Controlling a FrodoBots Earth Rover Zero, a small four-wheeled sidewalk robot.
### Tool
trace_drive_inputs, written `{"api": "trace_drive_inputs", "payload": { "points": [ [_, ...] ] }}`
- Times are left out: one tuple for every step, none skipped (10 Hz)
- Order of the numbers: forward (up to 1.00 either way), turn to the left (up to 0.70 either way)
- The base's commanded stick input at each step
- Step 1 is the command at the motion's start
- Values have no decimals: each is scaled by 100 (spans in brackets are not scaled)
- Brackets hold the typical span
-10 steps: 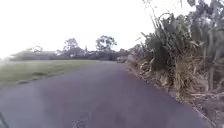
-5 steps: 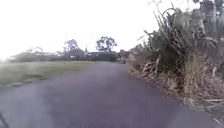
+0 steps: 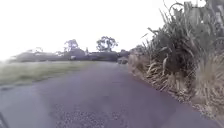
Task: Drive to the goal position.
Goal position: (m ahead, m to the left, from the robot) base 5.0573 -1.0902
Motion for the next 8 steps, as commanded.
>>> {"api": "trace_drive_inputs", "payload": {
  "points": [
    [70,-14],
    [70,-14],
    [70,-14],
    [70,-14],
    [70,-14],
    [70,-14],
    [70,-14],
    [70,-14]
  ]
}}
